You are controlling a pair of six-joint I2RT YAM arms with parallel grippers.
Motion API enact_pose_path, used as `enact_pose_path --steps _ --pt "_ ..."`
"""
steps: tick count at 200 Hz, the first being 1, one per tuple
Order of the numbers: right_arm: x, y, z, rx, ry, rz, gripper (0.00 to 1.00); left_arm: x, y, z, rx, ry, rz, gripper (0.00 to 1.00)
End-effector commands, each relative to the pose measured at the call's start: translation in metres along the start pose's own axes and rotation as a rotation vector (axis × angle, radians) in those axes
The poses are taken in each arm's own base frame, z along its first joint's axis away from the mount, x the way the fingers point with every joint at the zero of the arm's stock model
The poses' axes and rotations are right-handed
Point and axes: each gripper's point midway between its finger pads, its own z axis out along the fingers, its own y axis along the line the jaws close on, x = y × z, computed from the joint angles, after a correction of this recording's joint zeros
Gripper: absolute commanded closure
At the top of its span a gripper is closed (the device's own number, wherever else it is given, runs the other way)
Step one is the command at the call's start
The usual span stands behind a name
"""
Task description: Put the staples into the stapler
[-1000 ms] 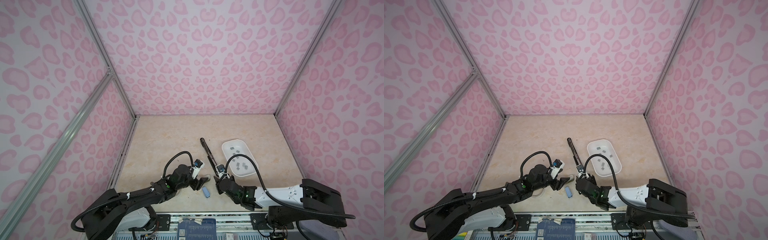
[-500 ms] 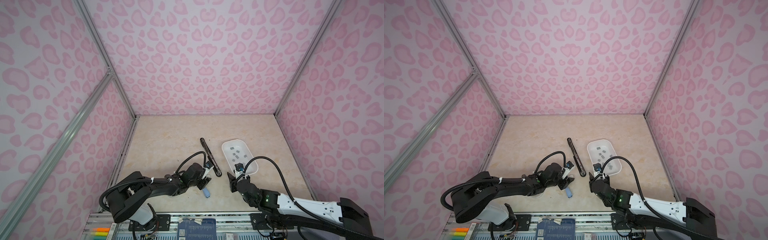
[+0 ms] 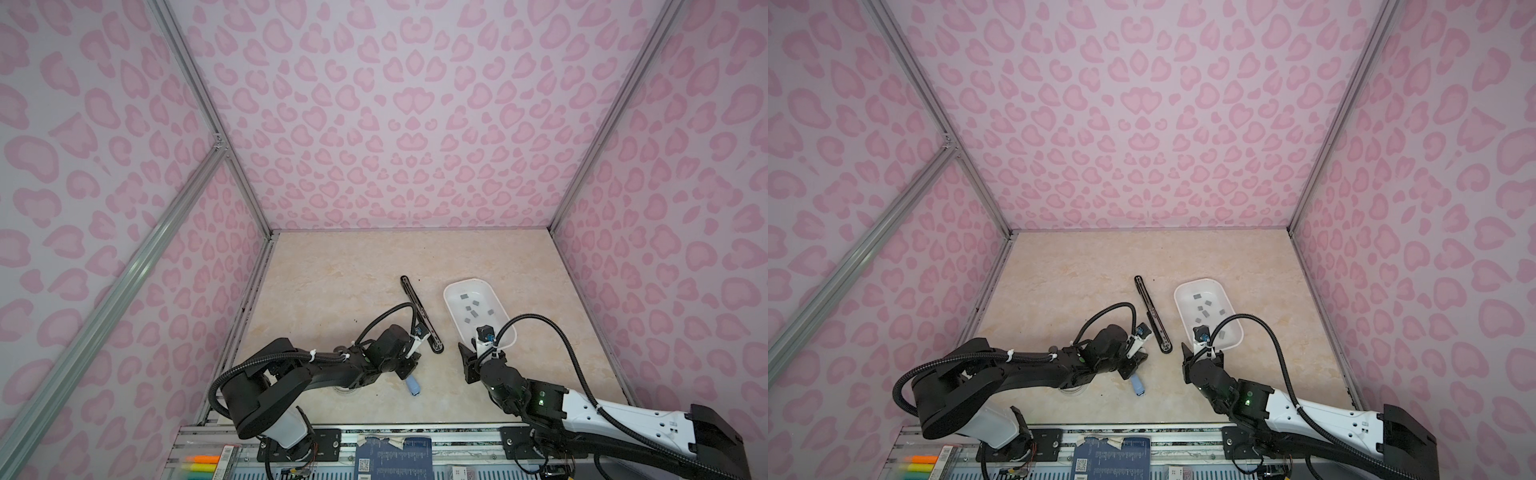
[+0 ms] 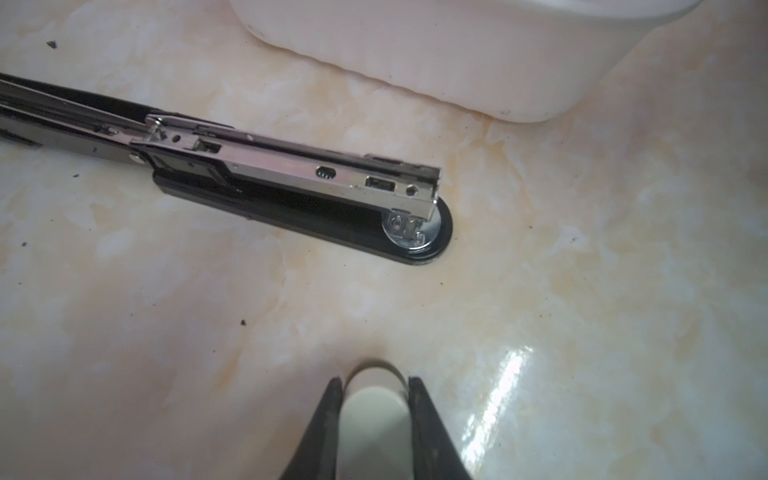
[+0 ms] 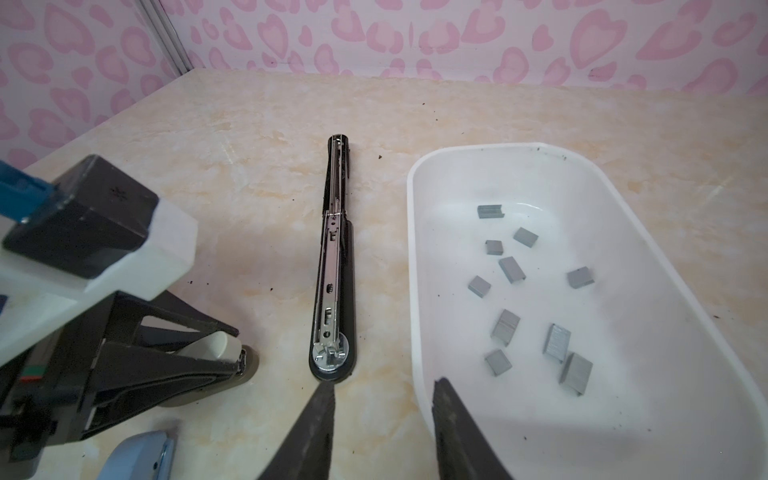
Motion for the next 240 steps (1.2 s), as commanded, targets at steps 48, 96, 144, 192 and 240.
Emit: enact_pose_path --steps 48,96,144,192,240 --pt "0.003 0.039 0.005 -0.179 0.033 0.034 0.6 -0.042 -0.026 -0.025 0.136 -0.134 -0.028 0.95" --pt "0.0 0.071 0.016 -0.262 0.078 0.047 0.65 -0.059 -0.037 -0.044 0.167 -0.193 -0.025 0.96" --pt "0.011 0.09 0.034 -0.265 0.139 0.016 0.69 -0.07 -0.042 -0.057 0.2 -0.237 -0.022 0.96" --pt "0.02 0.101 0.042 -0.297 0.16 0.035 0.7 -0.08 -0.032 -0.078 0.145 -0.314 -0.058 0.96" --pt "0.022 0.108 0.041 -0.328 0.157 0.039 0.71 -0.083 -0.027 -0.096 0.12 -0.38 -0.074 0.96"
